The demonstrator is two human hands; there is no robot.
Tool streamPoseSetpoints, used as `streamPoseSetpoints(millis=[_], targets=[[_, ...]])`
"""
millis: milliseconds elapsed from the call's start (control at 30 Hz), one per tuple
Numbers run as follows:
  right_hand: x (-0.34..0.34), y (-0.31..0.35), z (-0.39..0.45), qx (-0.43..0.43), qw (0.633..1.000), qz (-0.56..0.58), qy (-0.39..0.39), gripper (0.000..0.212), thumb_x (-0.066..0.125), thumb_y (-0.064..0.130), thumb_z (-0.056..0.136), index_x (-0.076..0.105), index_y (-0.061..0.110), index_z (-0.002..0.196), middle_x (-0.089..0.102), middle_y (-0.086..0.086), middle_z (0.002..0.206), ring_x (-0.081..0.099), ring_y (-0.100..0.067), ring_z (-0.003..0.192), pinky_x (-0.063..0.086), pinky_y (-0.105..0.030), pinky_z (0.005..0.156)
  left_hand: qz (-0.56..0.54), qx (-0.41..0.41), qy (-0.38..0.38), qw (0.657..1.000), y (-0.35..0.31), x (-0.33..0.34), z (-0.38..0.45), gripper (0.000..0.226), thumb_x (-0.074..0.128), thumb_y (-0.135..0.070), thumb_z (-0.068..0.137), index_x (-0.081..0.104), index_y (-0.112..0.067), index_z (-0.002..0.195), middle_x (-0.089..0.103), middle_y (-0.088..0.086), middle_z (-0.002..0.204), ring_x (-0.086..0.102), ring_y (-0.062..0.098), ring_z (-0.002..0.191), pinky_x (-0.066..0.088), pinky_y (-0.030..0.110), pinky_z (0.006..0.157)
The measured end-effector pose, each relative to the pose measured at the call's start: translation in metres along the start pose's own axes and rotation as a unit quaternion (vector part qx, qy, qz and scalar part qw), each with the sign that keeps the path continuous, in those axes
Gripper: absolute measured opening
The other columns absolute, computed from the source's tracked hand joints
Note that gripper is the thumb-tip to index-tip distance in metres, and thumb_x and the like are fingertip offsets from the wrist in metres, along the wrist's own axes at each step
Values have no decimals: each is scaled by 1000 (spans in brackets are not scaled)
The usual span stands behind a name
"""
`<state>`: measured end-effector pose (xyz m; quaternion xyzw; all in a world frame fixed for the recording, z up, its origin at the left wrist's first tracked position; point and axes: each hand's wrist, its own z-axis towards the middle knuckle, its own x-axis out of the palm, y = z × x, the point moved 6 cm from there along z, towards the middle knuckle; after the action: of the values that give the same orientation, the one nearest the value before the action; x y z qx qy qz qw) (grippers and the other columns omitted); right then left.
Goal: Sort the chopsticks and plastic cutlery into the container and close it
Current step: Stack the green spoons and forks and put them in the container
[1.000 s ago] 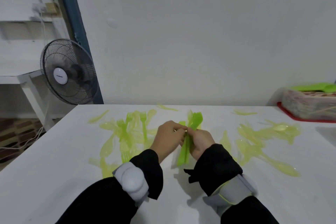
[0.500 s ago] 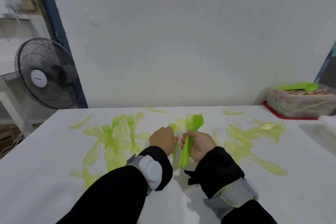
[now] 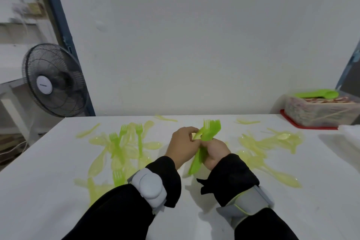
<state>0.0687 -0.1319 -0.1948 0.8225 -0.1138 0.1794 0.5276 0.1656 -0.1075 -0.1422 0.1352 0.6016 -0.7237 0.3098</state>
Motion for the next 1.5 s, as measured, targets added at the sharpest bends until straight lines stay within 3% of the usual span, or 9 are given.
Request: streamPoseSetpoints(millis=[133,333,500,667,900,1100,1200,1333,1500], targets=[[3,1,2,-5,1000,-20,9,22,44,-12,87,59,2,79,60,-17,78,59,-26,68,47,-35,61,19,30,-13,999,-3,1,-5,38,51,-7,87,62,-16,123,49,0,81,47,16,82,36,22,74],[14,4,7,-35,998,-56,3,19,44,5,96,62,1,91,63,-17,85,61,-27,72,49,-37,68,-32,-6,-1,999,14,-6,-5,33,52,-14,92,63,-14,122,56,-5,84,54,11,67,51,31,74],[29,-2,11,-55,987,-149,-21,13,52,2,89,61,-1,80,59,-21,83,60,-34,82,49,-46,77,-76,-23,-54,995,28,-21,-5,27,58,-8,86,66,-17,110,55,-8,73,48,2,50,38,10,55],[44,-18,21,16,998,-52,20,16,43,-1,95,57,-6,100,60,-22,86,60,-30,71,49,-40,60,-153,-60,-48,985,47,-29,0,20,64,-6,82,65,-24,92,53,-6,71,50,11,59,40,20,56],[56,-27,37,69,997,19,40,21,39,-2,96,56,2,108,58,-24,117,61,-34,95,46,-59,85,-178,-75,-31,981,59,-36,10,15,63,-5,86,64,-15,96,48,-1,73,52,13,62,44,17,44],[59,-28,40,81,993,23,88,25,31,-1,99,55,2,94,71,-14,69,69,-26,56,55,-39,43,-164,-61,2,985,59,-36,16,21,61,0,85,66,-18,95,53,-2,75,53,13,60,45,17,48],[63,-28,32,97,987,-4,124,25,33,10,101,55,1,94,65,-11,79,67,-23,57,53,-29,49,-150,-65,19,986,65,-37,21,26,59,7,83,67,-15,94,54,0,71,53,4,52,46,16,49],[65,-30,27,118,981,-54,142,27,36,18,102,57,3,97,67,-13,81,62,-30,78,50,-40,75,-159,-66,43,984,71,-40,24,19,57,10,84,67,-2,96,51,2,66,49,-3,40,44,14,45],[65,-36,27,124,984,-52,114,29,35,13,101,55,5,81,59,-8,51,62,-21,43,44,-36,67,-110,-46,29,992,66,-56,35,18,54,-2,90,71,-7,92,63,4,75,60,8,69,45,12,64]])
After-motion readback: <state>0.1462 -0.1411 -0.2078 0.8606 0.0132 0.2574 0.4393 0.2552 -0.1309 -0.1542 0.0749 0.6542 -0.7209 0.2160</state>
